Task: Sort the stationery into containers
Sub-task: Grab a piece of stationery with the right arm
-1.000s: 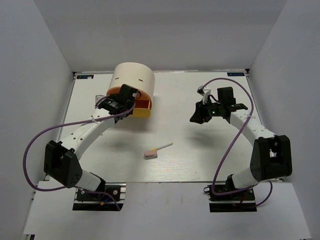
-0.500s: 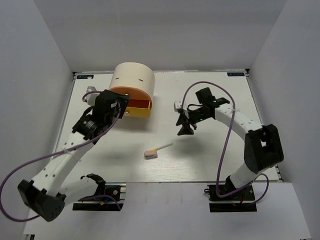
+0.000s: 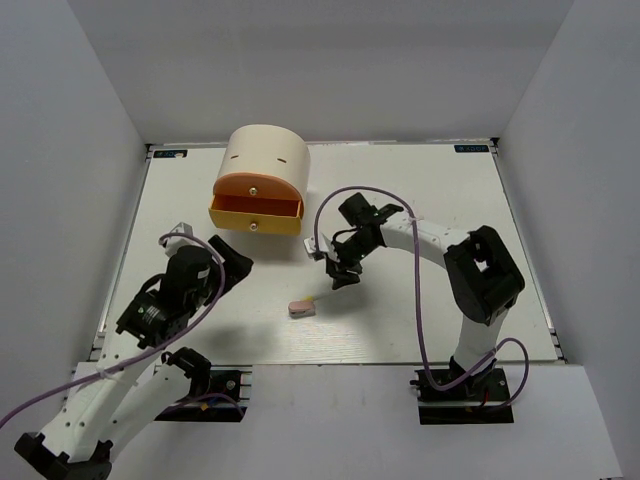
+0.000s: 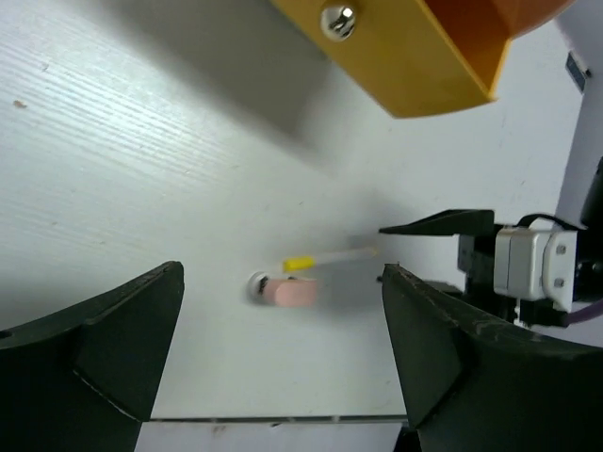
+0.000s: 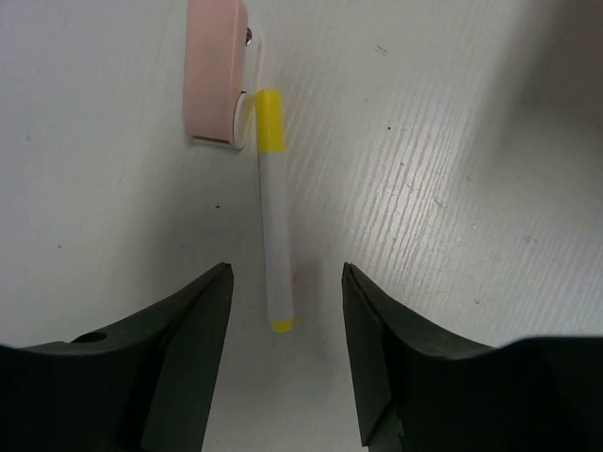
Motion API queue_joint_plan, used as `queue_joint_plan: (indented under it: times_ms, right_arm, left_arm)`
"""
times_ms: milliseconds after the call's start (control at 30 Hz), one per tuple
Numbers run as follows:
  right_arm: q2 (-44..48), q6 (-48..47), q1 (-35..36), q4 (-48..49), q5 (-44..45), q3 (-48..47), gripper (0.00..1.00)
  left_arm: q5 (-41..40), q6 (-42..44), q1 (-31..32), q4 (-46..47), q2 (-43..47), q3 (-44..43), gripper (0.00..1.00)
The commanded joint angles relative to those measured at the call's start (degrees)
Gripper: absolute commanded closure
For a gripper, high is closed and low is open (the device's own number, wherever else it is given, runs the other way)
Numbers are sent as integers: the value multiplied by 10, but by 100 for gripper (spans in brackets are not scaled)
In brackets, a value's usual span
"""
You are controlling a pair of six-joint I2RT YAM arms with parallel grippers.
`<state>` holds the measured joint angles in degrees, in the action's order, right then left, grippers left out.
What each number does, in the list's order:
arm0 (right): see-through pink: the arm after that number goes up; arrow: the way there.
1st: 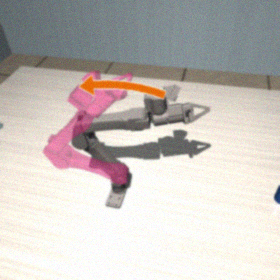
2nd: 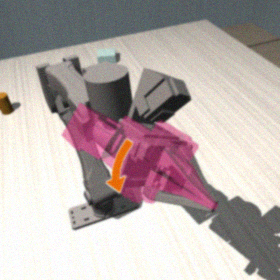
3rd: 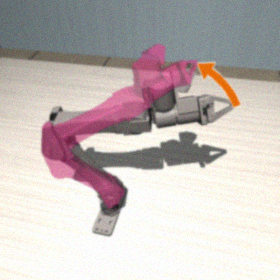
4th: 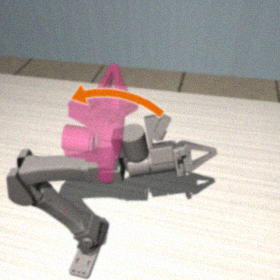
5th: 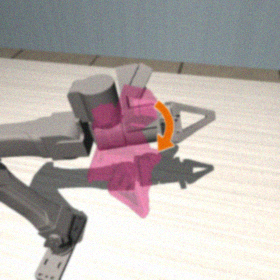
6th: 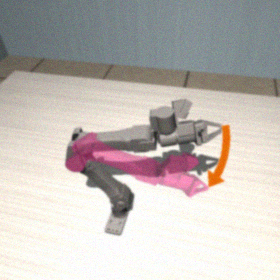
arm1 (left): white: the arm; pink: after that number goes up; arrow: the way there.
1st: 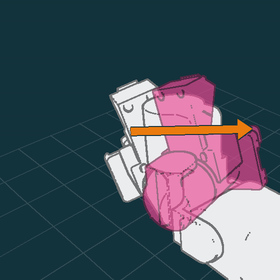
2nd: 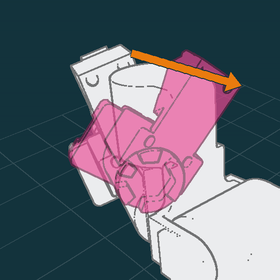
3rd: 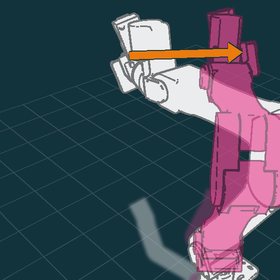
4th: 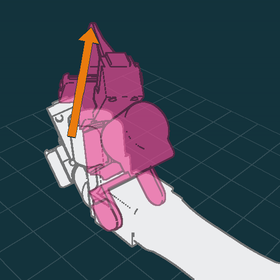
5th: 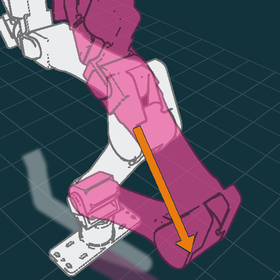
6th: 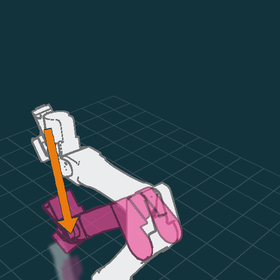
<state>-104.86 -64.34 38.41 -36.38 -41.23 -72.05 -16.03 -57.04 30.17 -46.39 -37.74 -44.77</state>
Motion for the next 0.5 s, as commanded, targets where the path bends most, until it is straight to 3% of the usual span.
queue_joint_plan:
  times_ms: [0,233,467]
  right_arm:
    - [4,9,14,29,50,17,45]
    - [-17,38,52,83,128,31,48]
    - [-32,58,77,126,184,51,57]
  left_arm:
    - [6,7,2,-28,29,10,3]
    - [6,7,2,-41,37,31,2]
    - [11,7,2,-41,49,55,2]
